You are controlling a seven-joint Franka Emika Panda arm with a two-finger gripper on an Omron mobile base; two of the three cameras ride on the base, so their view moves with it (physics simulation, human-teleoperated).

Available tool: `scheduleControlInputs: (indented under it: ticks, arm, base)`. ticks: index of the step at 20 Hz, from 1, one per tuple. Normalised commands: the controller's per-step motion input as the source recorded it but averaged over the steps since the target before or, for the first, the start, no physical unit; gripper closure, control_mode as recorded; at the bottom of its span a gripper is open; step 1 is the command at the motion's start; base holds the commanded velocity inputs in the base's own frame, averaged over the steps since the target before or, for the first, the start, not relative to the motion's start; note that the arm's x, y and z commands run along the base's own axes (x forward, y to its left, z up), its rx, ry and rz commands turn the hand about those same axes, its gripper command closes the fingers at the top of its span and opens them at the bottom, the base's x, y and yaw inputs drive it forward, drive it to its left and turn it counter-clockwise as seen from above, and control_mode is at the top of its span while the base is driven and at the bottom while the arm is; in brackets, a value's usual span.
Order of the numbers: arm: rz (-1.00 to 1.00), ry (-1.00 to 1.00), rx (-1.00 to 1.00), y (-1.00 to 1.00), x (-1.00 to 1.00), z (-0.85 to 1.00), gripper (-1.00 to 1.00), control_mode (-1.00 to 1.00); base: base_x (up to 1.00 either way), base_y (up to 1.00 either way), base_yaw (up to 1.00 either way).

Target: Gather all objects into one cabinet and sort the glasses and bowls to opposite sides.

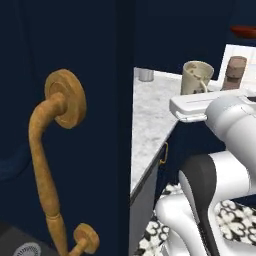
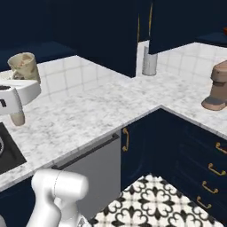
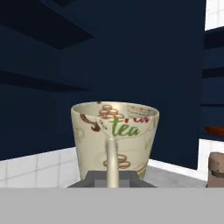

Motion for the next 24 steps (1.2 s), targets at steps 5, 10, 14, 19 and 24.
scheduleControlInputs:
  ticks: [5,10,14,19,24]
  arm:
    - [0.00,0.00,0.00,0.00,0.00,0.00,1.00,1.00]
    - [0.00,0.00,0.00,0.00,0.00,0.00,1.00,1.00]
    - [0.00,0.00,0.00,0.00,0.00,0.00,1.00,1.00]
    - [0.00,0.00,0.00,0.00,0.00,0.00,1.00,1.00]
    - [0.00,0.00,0.00,0.00,0.00,0.00,1.00,1.00]
  base:
    - [-0.34,-0.17,-0.58]
    - [-0.26,-0.37,-0.59]
    - [-0.11,-0.77,-0.53]
    - [0.00,-0.79,-0.49]
    - [0.68,-0.37,-0.26]
